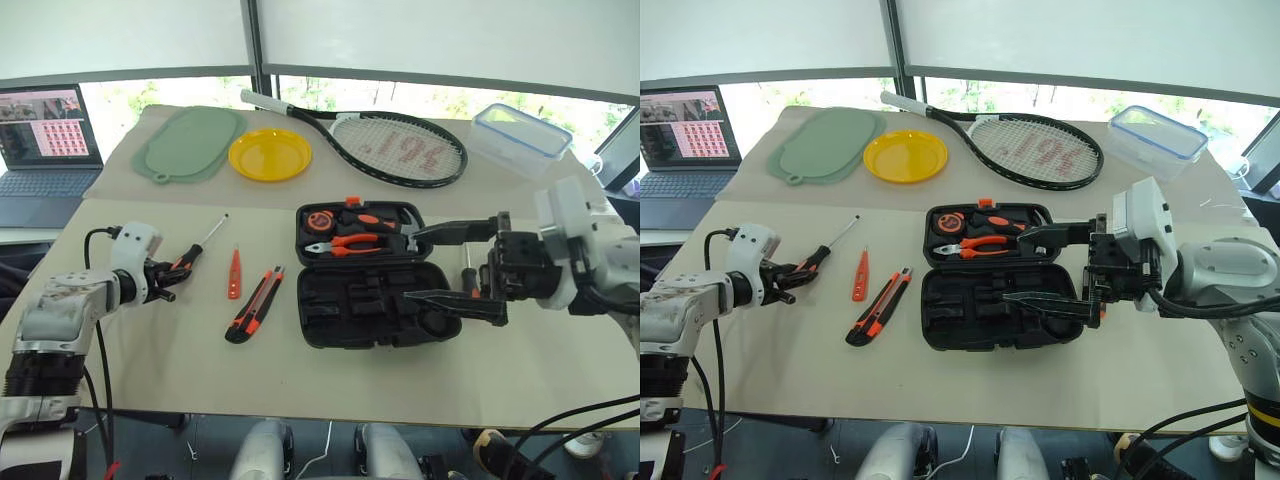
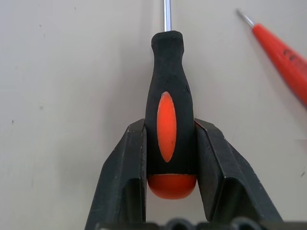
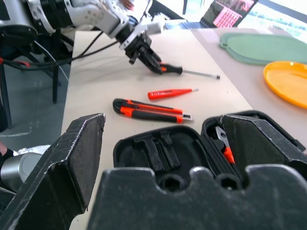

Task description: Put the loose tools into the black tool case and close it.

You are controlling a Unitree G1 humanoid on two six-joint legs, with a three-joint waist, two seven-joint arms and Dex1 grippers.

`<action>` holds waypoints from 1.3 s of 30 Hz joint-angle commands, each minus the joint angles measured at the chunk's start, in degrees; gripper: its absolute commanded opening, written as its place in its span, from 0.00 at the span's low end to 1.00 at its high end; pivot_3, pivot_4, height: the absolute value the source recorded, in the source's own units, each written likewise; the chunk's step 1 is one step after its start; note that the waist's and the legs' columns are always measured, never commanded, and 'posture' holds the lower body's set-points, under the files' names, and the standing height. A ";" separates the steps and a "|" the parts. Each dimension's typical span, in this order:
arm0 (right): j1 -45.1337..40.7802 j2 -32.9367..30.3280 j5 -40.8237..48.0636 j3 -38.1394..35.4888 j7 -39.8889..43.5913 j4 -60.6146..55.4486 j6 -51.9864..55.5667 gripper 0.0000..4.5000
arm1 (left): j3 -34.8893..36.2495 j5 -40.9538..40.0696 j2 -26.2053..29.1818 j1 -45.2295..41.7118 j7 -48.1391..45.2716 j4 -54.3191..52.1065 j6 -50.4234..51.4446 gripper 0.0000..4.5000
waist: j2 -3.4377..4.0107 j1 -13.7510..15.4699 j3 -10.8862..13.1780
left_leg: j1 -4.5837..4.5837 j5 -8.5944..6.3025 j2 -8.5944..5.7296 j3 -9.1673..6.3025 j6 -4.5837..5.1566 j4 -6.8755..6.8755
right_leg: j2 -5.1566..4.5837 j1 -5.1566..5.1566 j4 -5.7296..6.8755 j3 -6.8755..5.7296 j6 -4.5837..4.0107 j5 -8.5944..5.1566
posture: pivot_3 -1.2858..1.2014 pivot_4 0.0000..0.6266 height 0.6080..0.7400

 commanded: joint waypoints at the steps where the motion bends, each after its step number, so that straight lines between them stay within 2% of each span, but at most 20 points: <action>1: 1.98 -1.76 0.47 -2.66 0.10 -1.70 0.41 1.00 | -2.59 -0.66 -0.17 -7.99 -6.43 -7.06 -6.70 0.20 | -0.07 0.12 -0.01 | -0.14 0.00 0.00 -0.08 0.00 0.08 | 0.01 -0.03 -0.03 -0.05 0.03 0.02 | 0.52 0.24 0.99; 10: 8.35 -3.36 -3.35 -7.27 -0.48 -1.16 -0.87 1.00 | -24.58 8.07 -9.09 -19.14 -19.91 -7.76 -16.03 0.20 | -0.02 -0.03 -0.04 | -0.40 -0.19 -0.15 0.00 0.31 0.61 | 0.07 0.07 -0.25 0.03 0.34 0.17 | 0.52 0.24 0.99; 17: 13.01 -3.66 -4.49 -12.31 -0.59 -1.59 -0.79 1.00 | -32.11 13.50 -13.16 -21.03 -23.59 -5.53 -17.45 0.20 | -0.02 -0.59 -0.04 | -0.51 -0.18 -0.11 -0.16 0.30 0.65 | 0.20 -0.02 -0.23 0.05 0.34 0.17 | 0.52 0.24 0.99; 21: 15.75 -2.86 -4.16 -14.84 -1.95 -3.53 -0.42 1.00 | -33.75 16.75 -15.02 -22.00 -23.58 -2.04 -18.25 0.20 | -0.02 -0.40 -0.04 | -0.56 -0.18 -0.14 -0.22 0.30 0.72 | 0.18 0.00 -0.23 0.04 0.37 0.18 | 0.52 0.24 0.99; 25: 16.84 -2.63 -4.15 -15.29 -2.63 -3.84 -0.77 1.00 | -34.43 17.06 -15.64 -21.22 -25.23 -2.93 -17.42 0.20 | -0.02 -0.42 -0.04 | -0.61 -0.18 -0.13 -0.30 0.31 0.77 | 0.18 -0.02 -0.22 0.02 0.39 0.19 | 0.52 0.24 0.99; 39: 16.77 -1.71 -4.34 -14.20 -4.43 -3.87 -1.67 1.00 | -34.78 21.76 -19.07 -22.98 -24.28 1.72 -16.43 0.20 | -0.02 -0.37 -0.04 | -0.64 -0.18 -0.14 -0.41 0.31 0.85 | 0.18 0.02 -0.20 -0.02 0.39 0.19 | 0.52 0.24 0.99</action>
